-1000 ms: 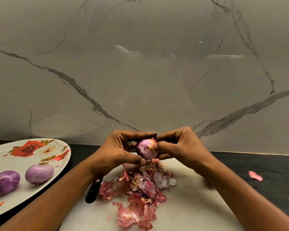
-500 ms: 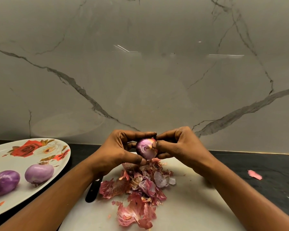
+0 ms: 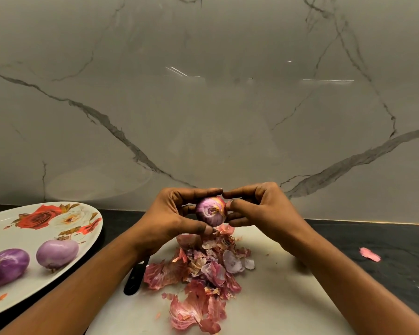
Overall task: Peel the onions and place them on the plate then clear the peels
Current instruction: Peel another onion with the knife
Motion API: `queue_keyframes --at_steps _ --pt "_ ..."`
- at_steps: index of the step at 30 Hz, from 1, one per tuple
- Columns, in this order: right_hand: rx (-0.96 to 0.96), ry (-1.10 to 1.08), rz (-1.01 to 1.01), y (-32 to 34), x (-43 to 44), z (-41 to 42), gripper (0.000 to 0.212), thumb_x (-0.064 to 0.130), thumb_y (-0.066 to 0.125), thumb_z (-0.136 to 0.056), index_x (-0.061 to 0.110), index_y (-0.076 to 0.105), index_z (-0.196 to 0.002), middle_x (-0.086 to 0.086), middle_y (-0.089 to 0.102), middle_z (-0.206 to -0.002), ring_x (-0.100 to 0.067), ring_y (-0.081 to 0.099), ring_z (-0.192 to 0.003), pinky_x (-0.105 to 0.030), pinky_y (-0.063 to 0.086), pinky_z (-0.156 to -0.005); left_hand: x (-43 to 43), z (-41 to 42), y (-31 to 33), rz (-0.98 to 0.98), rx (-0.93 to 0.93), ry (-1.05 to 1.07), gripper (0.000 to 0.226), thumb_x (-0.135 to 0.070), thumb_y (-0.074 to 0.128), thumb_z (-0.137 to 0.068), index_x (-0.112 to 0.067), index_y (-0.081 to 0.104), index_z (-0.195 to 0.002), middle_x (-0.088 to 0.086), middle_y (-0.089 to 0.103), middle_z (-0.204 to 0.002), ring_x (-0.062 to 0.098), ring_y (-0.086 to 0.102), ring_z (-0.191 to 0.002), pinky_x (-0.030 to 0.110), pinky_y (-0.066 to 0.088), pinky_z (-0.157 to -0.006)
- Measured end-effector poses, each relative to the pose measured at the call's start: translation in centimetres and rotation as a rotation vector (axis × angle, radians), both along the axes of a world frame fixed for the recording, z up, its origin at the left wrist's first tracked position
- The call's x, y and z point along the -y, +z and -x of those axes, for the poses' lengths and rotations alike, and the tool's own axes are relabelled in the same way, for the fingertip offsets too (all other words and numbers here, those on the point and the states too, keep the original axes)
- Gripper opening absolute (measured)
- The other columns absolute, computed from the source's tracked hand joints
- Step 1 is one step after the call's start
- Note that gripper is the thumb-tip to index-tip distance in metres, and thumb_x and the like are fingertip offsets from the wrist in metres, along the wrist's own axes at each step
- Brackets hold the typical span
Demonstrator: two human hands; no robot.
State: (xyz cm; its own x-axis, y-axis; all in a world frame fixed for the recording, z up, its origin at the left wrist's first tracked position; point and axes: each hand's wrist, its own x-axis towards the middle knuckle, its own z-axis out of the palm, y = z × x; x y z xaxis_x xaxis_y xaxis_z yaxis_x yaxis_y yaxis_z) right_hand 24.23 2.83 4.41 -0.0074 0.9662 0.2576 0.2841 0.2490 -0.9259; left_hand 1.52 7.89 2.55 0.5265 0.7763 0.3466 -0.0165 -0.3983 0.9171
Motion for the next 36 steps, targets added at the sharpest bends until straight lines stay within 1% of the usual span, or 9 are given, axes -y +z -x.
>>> queue_keyframes --at_steps 3,8,13,18,21,24,27,31,36 --pt "-0.059 -0.004 0.028 0.36 0.14 -0.24 0.023 0.004 0.069 -0.098 0.005 0.074 -0.121 -0.014 0.081 -0.096 -0.028 0.081 -0.085 -0.042 0.067 -0.081 -0.09 -0.04 -0.09 -0.004 0.006 0.035 0.068 0.015 0.087 -0.069 -0.017 0.076 -0.127 0.001 0.076 -0.127 0.026 0.073 -0.118 0.042 0.063 -0.092" --pt "0.035 0.083 0.051 -0.24 0.25 0.31 0.034 0.01 0.078 -0.093 0.012 0.072 -0.127 -0.01 0.082 -0.096 -0.026 0.081 -0.086 -0.043 0.067 -0.083 -0.1 -0.01 -0.14 -0.01 0.01 0.009 0.067 0.016 0.086 -0.07 -0.013 0.074 -0.13 0.004 0.075 -0.129 0.028 0.071 -0.12 0.047 0.062 -0.095" --pt "0.038 0.068 0.026 -0.21 0.31 0.28 0.03 0.007 0.078 -0.092 0.011 0.075 -0.121 -0.007 0.082 -0.094 -0.024 0.081 -0.084 -0.036 0.067 -0.077 -0.03 0.12 -0.16 -0.031 -0.008 -0.003 0.068 0.016 0.086 -0.071 -0.014 0.073 -0.131 0.004 0.075 -0.13 0.027 0.07 -0.123 0.05 0.059 -0.101" --pt "0.056 0.037 0.004 -0.41 0.02 0.16 0.028 0.003 0.075 -0.094 0.004 0.076 -0.122 -0.011 0.082 -0.098 -0.025 0.081 -0.084 -0.038 0.067 -0.077 -0.04 0.07 -0.2 -0.026 -0.017 -0.017 0.07 0.017 0.085 -0.071 -0.016 0.074 -0.131 0.004 0.074 -0.131 0.027 0.069 -0.125 0.051 0.058 -0.102" --pt "0.063 0.027 -0.017 -0.31 0.12 0.17 0.026 0.004 0.075 -0.094 0.007 0.077 -0.12 -0.01 0.082 -0.098 -0.025 0.081 -0.085 -0.041 0.067 -0.079 -0.17 0.15 -0.18 -0.012 0.009 -0.022 0.07 0.017 0.085 -0.071 -0.016 0.073 -0.133 0.004 0.073 -0.134 0.029 0.068 -0.126 0.054 0.057 -0.103" --pt "0.069 -0.01 -0.072 -0.13 0.24 0.08 0.02 0.003 0.073 -0.095 0.012 0.08 -0.112 -0.009 0.082 -0.092 -0.025 0.081 -0.082 -0.039 0.068 -0.077 -0.27 0.17 -0.22 0.008 0.025 -0.035 0.071 0.017 0.083 -0.074 -0.014 0.069 -0.136 0.004 0.072 -0.136 0.03 0.068 -0.126 0.051 0.058 -0.103" --pt "0.067 -0.032 -0.097 -0.01 0.25 0.01 0.019 0.005 0.074 -0.095 0.013 0.08 -0.111 -0.009 0.082 -0.091 -0.024 0.081 -0.081 -0.036 0.068 -0.074 -0.32 0.1 -0.27 0.031 0.04 -0.047 0.07 0.015 0.081 -0.076 -0.013 0.067 -0.138 0.004 0.072 -0.135 0.029 0.069 -0.125 0.046 0.059 -0.102" --pt "0.025 -0.033 -0.075 0.14 0.39 0.03 0.016 0.005 0.073 -0.096 0.012 0.08 -0.108 -0.009 0.082 -0.091 -0.022 0.081 -0.08 -0.031 0.067 -0.071 -0.55 0.05 -0.47 0.068 0.04 -0.079 0.071 0.016 0.079 -0.078 -0.014 0.065 -0.141 0.007 0.07 -0.138 0.03 0.068 -0.126 0.045 0.058 -0.104" --pt "0.003 -0.016 -0.043 0.25 0.36 0.16 0.015 0.004 0.072 -0.096 0.014 0.079 -0.105 -0.011 0.082 -0.09 -0.024 0.081 -0.08 -0.031 0.067 -0.072 -0.43 -0.08 -0.42 0.109 0.047 -0.089 0.069 0.01 0.081 -0.078 -0.015 0.066 -0.14 0.006 0.071 -0.136 0.03 0.069 -0.125 0.04 0.058 -0.103"
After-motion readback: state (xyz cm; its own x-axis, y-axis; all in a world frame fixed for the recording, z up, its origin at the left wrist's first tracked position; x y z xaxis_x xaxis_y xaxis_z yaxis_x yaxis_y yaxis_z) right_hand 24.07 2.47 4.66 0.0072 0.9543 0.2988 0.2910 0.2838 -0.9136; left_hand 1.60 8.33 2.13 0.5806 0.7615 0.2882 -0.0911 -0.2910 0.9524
